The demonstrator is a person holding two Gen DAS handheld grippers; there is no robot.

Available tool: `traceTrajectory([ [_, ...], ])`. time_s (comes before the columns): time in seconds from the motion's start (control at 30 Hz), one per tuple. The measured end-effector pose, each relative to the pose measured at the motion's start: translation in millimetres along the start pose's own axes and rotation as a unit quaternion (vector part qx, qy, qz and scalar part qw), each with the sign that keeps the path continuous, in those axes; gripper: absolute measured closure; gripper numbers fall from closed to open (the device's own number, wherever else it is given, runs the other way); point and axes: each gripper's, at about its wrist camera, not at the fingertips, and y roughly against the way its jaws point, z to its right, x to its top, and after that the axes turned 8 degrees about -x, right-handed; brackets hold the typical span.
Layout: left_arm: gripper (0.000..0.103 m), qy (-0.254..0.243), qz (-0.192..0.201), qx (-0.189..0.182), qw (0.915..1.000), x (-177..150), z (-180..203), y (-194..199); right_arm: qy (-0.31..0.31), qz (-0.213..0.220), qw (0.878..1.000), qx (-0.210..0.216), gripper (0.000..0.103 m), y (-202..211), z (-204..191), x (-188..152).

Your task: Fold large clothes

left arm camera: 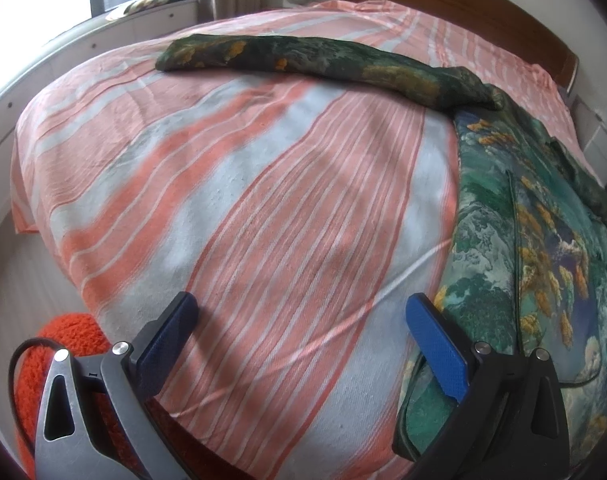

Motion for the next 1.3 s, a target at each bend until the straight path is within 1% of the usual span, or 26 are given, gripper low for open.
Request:
traceTrajectory([
  [1.1, 0.000, 0.002, 0.000, 0.006, 1.0000, 1, 2, 1, 0.006, 0.000, 1.000, -0.003, 0.001, 0, -1, 0],
  [1.17, 0.000, 0.004, 0.003, 0.003, 1.0000, 2, 1, 3, 0.006, 0.000, 1.000, -0.004, 0.001, 1, -1, 0],
  [1.3, 0.001, 0.009, 0.006, -0.019, 0.9998, 4, 0, 11, 0.008, -0.001, 1.000, -0.003, 0.001, 0, -1, 0],
])
